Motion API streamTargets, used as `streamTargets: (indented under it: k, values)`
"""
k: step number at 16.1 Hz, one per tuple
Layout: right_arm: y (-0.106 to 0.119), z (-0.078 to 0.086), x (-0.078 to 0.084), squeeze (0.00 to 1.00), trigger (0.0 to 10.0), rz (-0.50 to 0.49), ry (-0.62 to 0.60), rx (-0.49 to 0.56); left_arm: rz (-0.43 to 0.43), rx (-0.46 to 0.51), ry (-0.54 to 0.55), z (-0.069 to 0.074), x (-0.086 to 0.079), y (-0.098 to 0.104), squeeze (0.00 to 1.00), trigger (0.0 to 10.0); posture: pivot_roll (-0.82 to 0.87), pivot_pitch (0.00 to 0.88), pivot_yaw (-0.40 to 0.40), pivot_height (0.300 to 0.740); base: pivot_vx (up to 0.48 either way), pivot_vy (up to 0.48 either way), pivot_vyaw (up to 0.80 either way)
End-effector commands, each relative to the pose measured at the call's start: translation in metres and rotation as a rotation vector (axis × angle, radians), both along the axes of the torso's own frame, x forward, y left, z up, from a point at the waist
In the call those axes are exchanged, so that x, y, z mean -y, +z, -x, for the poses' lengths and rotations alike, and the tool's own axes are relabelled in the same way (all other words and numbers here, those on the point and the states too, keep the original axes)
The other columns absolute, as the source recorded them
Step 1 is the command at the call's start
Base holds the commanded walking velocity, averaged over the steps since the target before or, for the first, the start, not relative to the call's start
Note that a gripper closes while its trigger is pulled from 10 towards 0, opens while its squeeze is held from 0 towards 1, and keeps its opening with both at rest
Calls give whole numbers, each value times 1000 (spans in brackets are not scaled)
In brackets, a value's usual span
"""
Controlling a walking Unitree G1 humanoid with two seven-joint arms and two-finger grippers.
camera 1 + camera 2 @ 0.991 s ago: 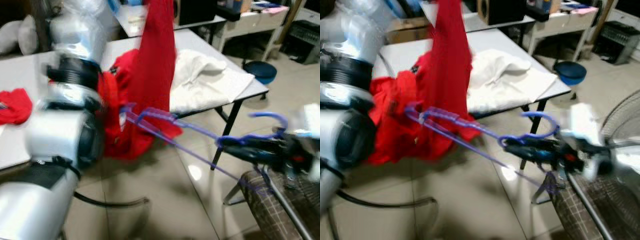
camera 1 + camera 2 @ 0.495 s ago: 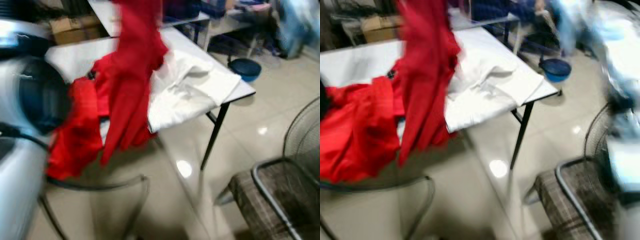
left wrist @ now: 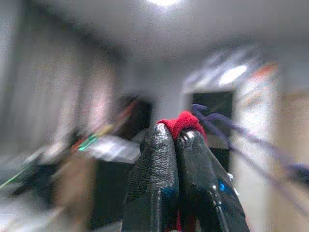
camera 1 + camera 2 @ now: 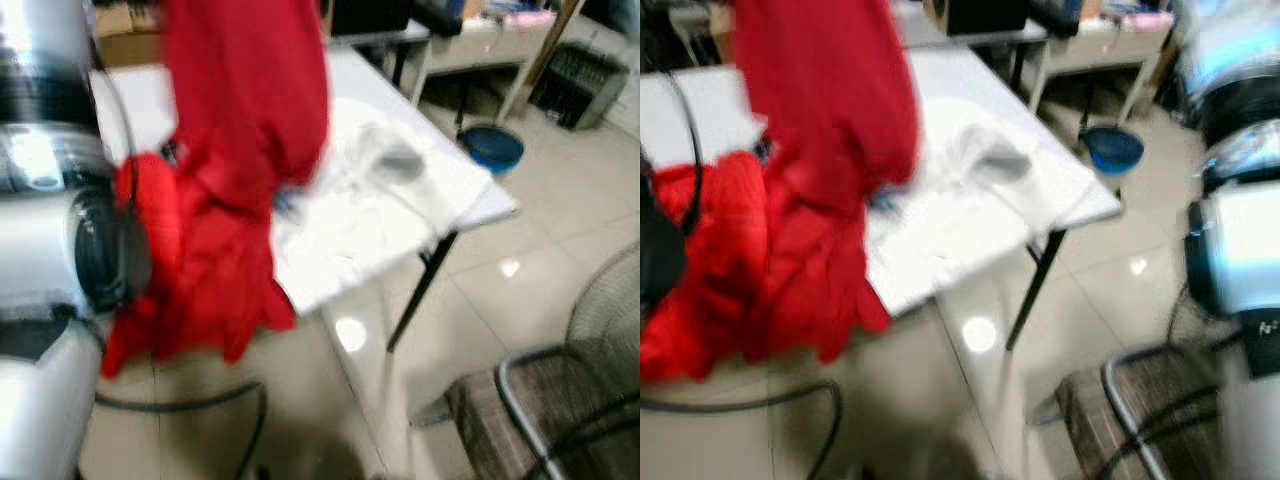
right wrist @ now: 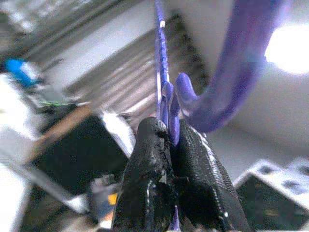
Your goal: Hang hanger
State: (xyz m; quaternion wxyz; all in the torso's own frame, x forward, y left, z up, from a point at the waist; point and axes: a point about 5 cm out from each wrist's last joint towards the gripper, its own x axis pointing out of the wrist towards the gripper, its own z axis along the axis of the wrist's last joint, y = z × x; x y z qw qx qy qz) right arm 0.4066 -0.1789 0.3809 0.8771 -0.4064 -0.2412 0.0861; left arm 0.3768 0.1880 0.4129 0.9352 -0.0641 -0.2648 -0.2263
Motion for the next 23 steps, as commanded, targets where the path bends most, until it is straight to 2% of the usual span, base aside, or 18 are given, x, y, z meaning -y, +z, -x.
streamTargets:
  k: [1, 2, 3, 4, 5, 7, 8, 10, 12, 15, 16, 17, 18, 19, 20, 21, 22, 23]
  values:
    - [-54, -6, 9, 0, 10000, 76, 33, -219, -127, -134, 58, -16, 14, -41, 0, 10000, -50, 0, -39, 740, 304, 0, 0]
    - [-75, -6, 9, 0, 10000, 117, 65, -299, -167, -196, 87, -21, 15, -63, 0, 10000, -50, 0, -39, 740, 304, 0, 0]
    - [-112, 0, 12, 0, 10000, 107, 136, -410, -328, -393, 154, -32, 17, -131, 0, 10000, -49, 0, -29, 740, 0, 0, 0]
    - [-133, 8, 18, 0, 10000, 66, 188, -457, -475, -566, 164, -31, 17, -188, 0, 10000, -54, 0, -13, 740, 0, 0, 0]
    - [-140, 13, 22, 0, 10000, 40, 221, -461, -599, -630, 130, -24, 19, -217, 0, 10000, -64, 0, 2, 740, 0, 0, 0]
    - [-140, 20, 28, 0, 10000, 1, 244, -440, -643, -650, 75, -19, 21, -227, 0, 10000, -74, 0, 16, 740, 0, 0, 0]
    - [-127, 34, 36, 0, 10000, -90, 281, -360, -560, -636, -3, -17, 18, -212, 1000, 10000, -86, 0, 41, 740, 0, 0, 0]
    - [-112, 53, 39, 0, 10000, -172, 317, -270, -482, -587, -65, -17, 6, -180, 1000, 10000, -94, 0, 58, 740, 0, 0, 0]
    - [-104, 64, 38, 0, 10000, -214, 323, -231, -460, -551, -100, -15, -7, -161, 1000, 10000, -101, 0, 71, 740, 0, 0, 0]
    - [-91, 83, 36, 0, 10000, -325, 314, -196, -350, -480, -13, -9, -38, -132, 1000, 10000, -104, 0, 75, 740, 0, 0, 0]
    - [-89, 90, 38, 0, 10000, -427, 275, -186, -285, -413, 59, -6, -49, -121, 827, 10000, -103, 0, 76, 740, 0, 0, 0]
    - [-92, 99, 35, 0, 10000, -546, 247, -220, -247, -390, 109, 0, -51, -121, 0, 10000, -100, 0, 73, 740, 0, 0, 0]
    - [-98, 111, 23, 0, 10000, -586, 260, -251, -257, -371, 93, 9, -41, -131, 0, 10000, -100, 0, 73, 740, 0, 0, 0]
    - [-105, 118, 10, 0, 10000, -545, 257, -258, -308, -348, 60, 20, -27, -147, 0, 10000, -102, 0, 67, 740, 0, 0, 0]
    - [-111, 121, -4, 0, 10000, -548, 240, -263, -259, -379, 14, 32, -10, -168, 0, 10000, -100, 0, 60, 740, 0, 0, 606]
    - [-117, 121, -13, 0, 10000, -566, 209, -257, -246, -414, 55, 40, 0, -188, 0, 10000, -95, 0, 53, 740, 0, 0, 800]
    - [-127, 125, -20, 0, 10000, -555, 175, -285, -312, -403, 114, 48, 11, -200, 0, 10000, -83, 0, 38, 740, 0, 0, 800]
    - [-133, 127, -23, 0, 10000, -551, 159, -305, -311, -399, 140, 52, 16, -203, 0, 10000, -83, 0, 38, 740, 0, 0, 800]
